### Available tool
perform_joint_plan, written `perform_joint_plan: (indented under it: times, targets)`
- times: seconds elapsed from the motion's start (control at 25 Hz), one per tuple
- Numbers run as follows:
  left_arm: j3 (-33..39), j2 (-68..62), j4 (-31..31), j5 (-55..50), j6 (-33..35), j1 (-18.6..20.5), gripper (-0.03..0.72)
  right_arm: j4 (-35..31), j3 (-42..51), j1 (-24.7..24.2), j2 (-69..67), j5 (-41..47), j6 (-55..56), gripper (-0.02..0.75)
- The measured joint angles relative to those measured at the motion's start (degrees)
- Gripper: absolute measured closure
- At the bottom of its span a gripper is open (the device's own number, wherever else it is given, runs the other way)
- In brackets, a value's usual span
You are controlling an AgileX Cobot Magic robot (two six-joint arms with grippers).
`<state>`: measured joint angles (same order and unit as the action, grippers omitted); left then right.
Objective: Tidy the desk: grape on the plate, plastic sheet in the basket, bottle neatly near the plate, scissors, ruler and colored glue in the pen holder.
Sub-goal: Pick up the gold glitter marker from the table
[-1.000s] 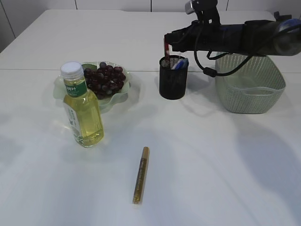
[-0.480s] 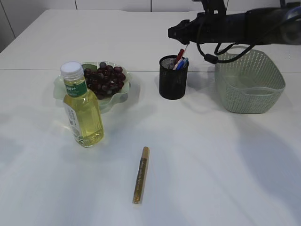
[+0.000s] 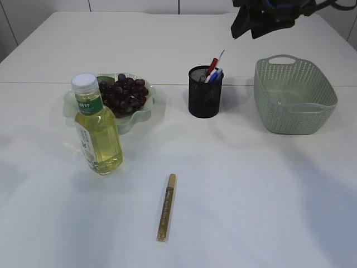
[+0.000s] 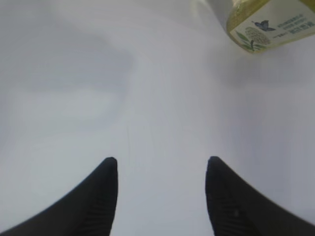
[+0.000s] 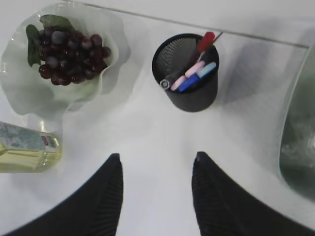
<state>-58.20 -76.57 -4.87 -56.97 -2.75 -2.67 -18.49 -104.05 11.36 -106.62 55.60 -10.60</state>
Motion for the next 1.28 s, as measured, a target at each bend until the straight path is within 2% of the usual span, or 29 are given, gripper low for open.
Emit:
perform_joint_plan:
  times: [0.24, 0.44, 0.68, 1.0, 1.28]
  targets:
    - [0.0, 0.0, 0.0, 0.0, 0.0, 0.0, 0.273, 8.02, 0.0, 5.93, 4.53, 9.01, 13.58, 0.363]
    - [0.0, 0.0, 0.0, 0.0, 0.0, 0.0, 0.273, 17.16, 0.0, 16.18, 4.62, 13.64, 24.12, 0.363]
    - [0.0, 0.0, 0.0, 1.44, 0.0, 0.0, 0.273, 19.6, 0.0, 24.62, 1.98, 14.67, 32.68, 0.365]
    - [0.0, 0.0, -0.57, 2.36, 0.0, 0.0, 0.273, 20.24, 0.0, 30.18, -9.81, 15.19, 41.57, 0.364]
    - [0.0, 0.0, -0.6, 2.83, 0.0, 0.0, 0.273, 20.38, 0.0, 30.92, -18.08, 14.67, 43.26, 0.365]
